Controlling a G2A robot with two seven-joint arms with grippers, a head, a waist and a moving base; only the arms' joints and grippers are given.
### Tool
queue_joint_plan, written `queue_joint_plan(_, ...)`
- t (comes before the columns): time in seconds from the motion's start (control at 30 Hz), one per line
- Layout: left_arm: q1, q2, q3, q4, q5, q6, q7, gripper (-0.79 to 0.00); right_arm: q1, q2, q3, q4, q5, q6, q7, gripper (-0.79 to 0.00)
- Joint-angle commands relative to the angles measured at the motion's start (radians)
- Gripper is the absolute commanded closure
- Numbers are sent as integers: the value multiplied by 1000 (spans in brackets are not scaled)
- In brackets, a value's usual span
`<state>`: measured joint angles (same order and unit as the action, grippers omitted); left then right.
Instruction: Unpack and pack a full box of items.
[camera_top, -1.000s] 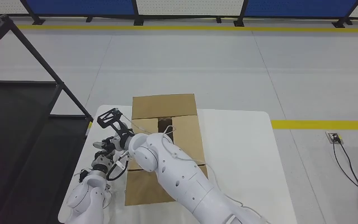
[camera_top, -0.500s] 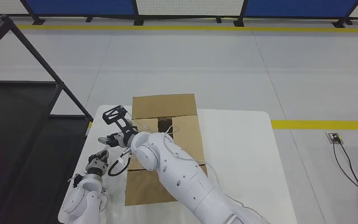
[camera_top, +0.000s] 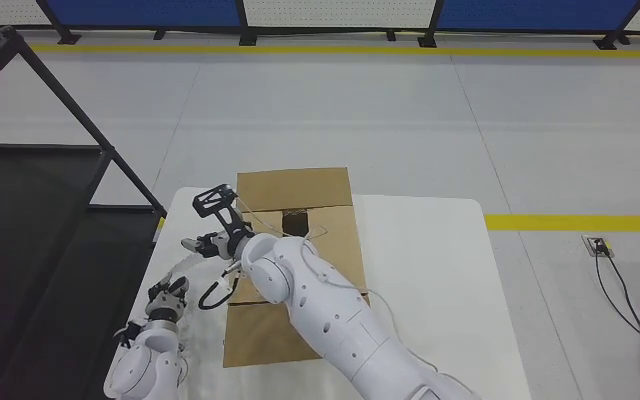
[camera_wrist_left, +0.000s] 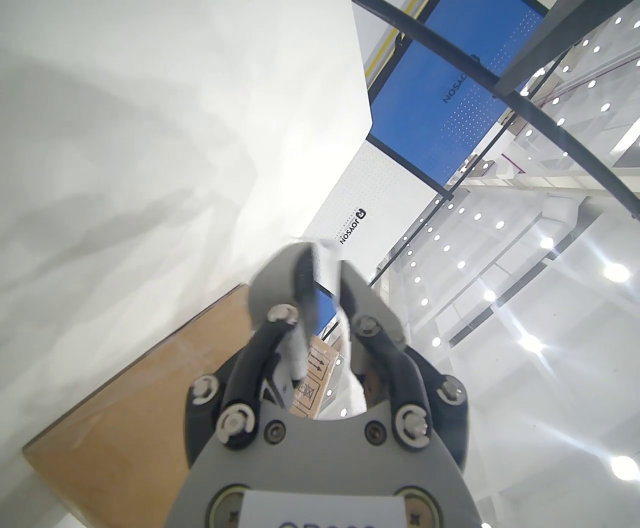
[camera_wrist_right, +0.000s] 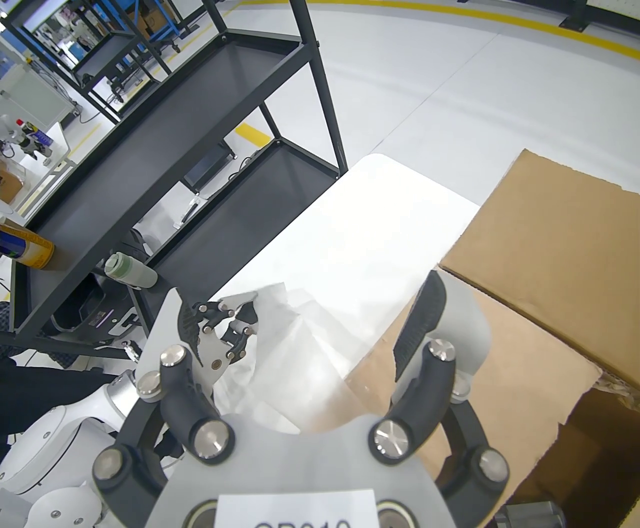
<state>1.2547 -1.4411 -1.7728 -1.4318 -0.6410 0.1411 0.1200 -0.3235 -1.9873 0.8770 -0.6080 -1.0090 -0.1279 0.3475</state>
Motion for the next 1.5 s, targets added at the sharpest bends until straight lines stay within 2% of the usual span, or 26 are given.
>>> queue_joint_plan(0.0, 9, 0, -2, -9, 1, -5, 5, -785, -5, 3, 5, -8, -3, -3, 4, -785)
queue_joint_plan(0.5, 97, 5, -39, -91, 3, -20, 53, -785, -41, 22, 36, -76, -42, -8, 33, -785)
queue_joint_plan(0.67, 151, 11, -46, -144, 89, -30, 66, -785, -53, 29, 52, -91, -47, -12, 38, -785)
queue_joint_plan(0.97, 157, 12, -45, -146, 100, -40, 55, -785, -83, 45, 83, -133, -55, -19, 55, -785)
queue_joint_plan(1.27, 122, 10, -62, -92, 78, -58, 128, -785, -117, 56, 97, -177, -68, -17, 72, -785)
queue_joint_plan(1.47, 99, 6, -69, -73, 37, -82, 179, -785, -116, 57, 102, -172, -38, -61, 121, -785)
